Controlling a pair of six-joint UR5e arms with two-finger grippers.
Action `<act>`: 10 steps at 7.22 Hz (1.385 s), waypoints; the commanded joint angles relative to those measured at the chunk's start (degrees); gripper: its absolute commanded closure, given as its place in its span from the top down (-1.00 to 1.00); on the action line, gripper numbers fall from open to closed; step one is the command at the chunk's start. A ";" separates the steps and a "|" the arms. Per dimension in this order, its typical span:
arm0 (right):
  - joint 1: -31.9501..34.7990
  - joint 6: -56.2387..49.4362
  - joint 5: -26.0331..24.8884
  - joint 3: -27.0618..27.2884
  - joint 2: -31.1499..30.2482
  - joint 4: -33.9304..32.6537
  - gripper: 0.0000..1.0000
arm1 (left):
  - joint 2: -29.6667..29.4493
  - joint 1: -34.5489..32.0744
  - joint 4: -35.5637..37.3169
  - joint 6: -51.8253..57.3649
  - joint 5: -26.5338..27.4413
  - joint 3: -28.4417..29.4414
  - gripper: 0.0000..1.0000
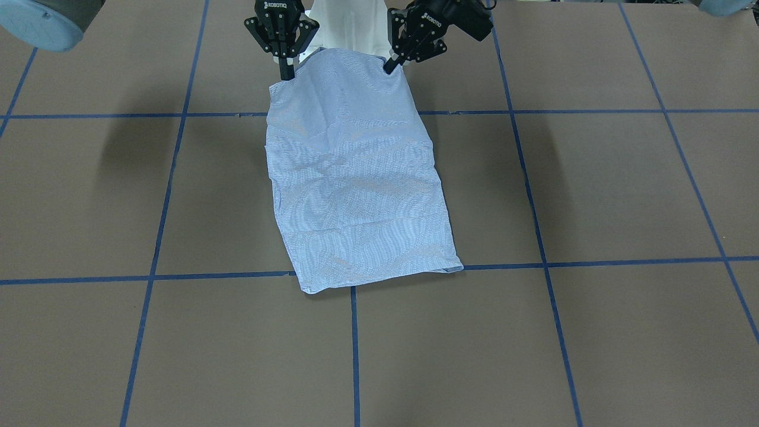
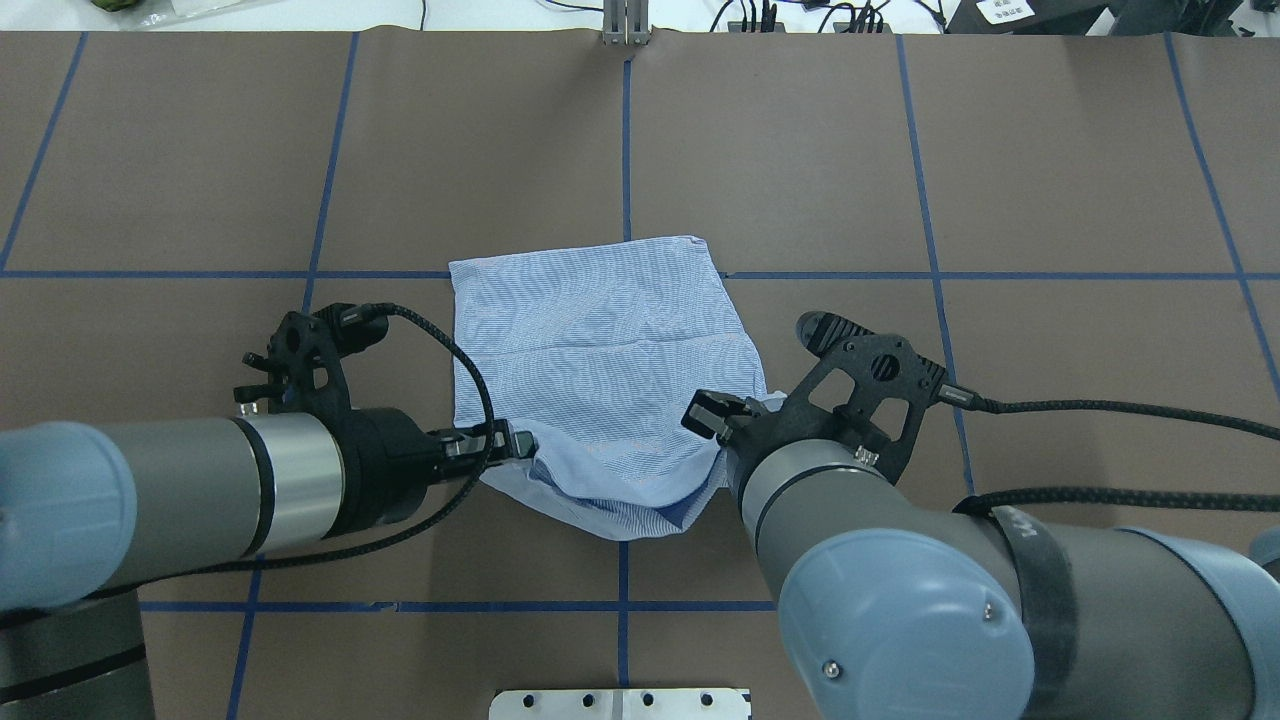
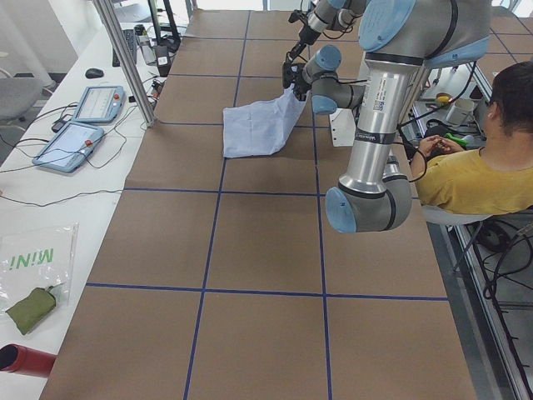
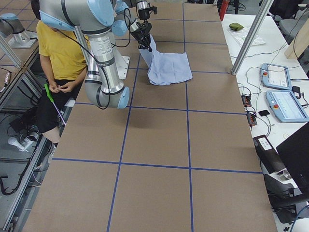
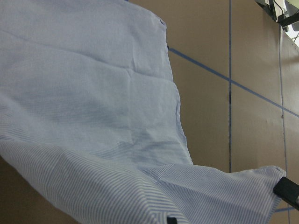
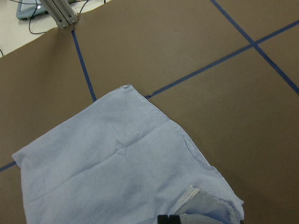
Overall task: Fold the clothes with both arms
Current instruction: 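Lift the near edge with both grippers and fold it over toward the far edge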
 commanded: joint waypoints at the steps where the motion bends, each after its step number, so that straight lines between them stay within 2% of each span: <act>1: 5.13 -3.15 0.89 -8.06 0.54 8.01 -1.00 | -2.01 -6.91 1.38 5.49 -0.13 5.91 -1.00; 3: 9.53 -5.97 2.56 -18.88 1.58 18.06 -1.00 | -5.87 -12.63 1.38 10.94 -0.04 15.47 -1.00; 5: 12.18 -7.12 2.83 -28.03 5.62 20.55 -1.00 | -9.57 -13.88 0.51 12.11 0.22 24.19 -1.00; 8: 14.38 -8.78 3.09 -42.61 11.16 29.58 -1.00 | -14.23 -14.59 -0.28 14.22 0.40 32.02 -1.00; 10: 15.17 -9.84 4.40 -45.90 11.35 32.42 -1.00 | -15.73 -14.94 -3.96 15.01 0.49 38.78 -1.00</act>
